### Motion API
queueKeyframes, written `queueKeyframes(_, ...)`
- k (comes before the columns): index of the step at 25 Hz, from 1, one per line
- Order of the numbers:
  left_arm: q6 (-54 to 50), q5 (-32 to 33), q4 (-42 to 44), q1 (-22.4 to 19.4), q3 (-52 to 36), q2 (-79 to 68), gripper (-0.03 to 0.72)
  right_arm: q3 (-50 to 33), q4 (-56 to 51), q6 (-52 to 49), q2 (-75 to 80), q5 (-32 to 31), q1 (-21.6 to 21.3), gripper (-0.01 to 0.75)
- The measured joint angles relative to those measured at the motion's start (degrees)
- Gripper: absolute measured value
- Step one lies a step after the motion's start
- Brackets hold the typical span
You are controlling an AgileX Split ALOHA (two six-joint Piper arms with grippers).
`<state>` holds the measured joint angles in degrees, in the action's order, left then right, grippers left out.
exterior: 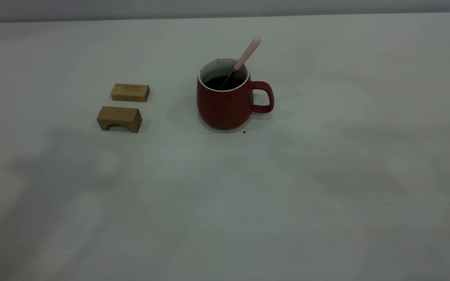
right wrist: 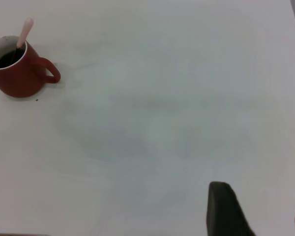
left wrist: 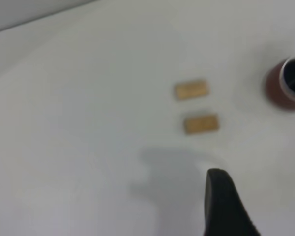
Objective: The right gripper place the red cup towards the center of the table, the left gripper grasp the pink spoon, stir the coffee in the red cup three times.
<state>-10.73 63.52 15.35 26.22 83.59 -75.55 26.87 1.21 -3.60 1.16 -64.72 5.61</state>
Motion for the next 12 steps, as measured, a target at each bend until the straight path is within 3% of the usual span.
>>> queueKeyframes(6, -0.1, 0.3, 0.3, -0.2, -22.9, 21.0, 0.445, 0.0, 0.0, 0.0, 0.0, 0.0, 0.0, 0.389)
queueKeyframes(12, -1.2, 1.1, -3.7, -7.2, -44.3, 43.6, 0.445, 0.0, 0.0, 0.0, 0.0, 0.0, 0.0, 0.389)
